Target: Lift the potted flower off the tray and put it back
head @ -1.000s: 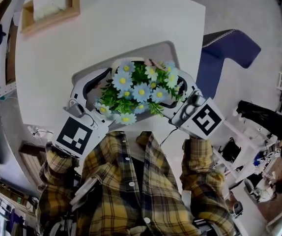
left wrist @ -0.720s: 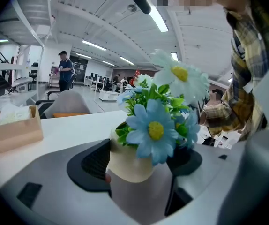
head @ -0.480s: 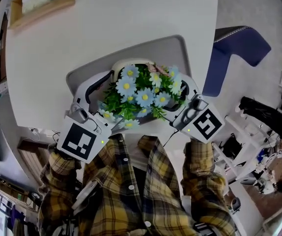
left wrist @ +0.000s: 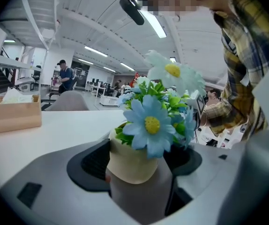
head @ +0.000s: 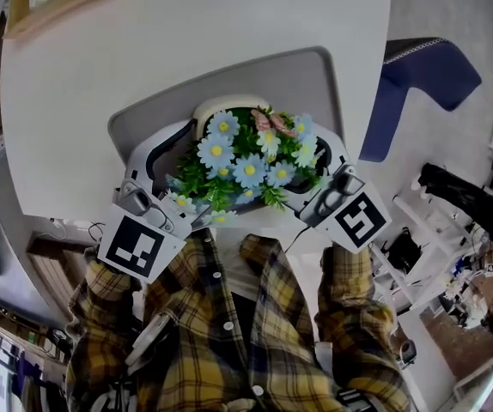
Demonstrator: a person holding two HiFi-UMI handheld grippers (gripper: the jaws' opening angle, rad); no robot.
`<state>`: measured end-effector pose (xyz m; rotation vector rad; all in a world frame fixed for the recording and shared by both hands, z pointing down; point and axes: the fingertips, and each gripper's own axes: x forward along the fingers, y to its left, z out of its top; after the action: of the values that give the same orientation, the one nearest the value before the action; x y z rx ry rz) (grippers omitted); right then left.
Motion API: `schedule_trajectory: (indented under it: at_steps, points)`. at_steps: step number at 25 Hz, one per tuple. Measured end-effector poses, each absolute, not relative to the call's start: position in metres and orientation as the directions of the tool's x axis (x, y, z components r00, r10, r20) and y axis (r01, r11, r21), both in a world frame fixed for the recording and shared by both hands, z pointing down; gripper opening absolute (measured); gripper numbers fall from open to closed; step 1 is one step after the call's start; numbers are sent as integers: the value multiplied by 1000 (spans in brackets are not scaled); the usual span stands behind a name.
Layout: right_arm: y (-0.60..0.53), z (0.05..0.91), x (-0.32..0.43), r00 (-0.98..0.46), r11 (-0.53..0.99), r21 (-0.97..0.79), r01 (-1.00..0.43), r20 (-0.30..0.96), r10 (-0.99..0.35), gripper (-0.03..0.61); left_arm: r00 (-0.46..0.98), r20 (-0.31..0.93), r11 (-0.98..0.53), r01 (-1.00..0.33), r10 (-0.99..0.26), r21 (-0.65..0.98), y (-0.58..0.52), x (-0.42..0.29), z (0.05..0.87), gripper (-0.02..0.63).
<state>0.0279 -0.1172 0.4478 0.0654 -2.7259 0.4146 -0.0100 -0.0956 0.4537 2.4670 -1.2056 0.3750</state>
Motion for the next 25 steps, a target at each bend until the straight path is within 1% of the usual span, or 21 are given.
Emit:
schedule_trajectory:
  at_steps: [8, 14, 19, 25]
  points:
    - [-128, 427, 19, -928, 963, -248, -104, 373, -5, 351, 589, 389, -578, -800, -708, 161, -106, -20, 432, 357]
    - [-128, 430, 19, -934, 964, -248, -99, 358, -3, 351, 588, 373, -580, -801, -718, 145, -106, -21, 434, 357]
    - [-127, 432, 20, -938, 957, -270, -108, 348, -8, 351, 594, 367, -582, -798, -716, 156, -106, -20, 436, 357]
    - [-128, 430, 23, -934, 950, -282, -133, 357, -25, 351, 598, 392, -585, -794, -699, 167, -104, -21, 436, 359]
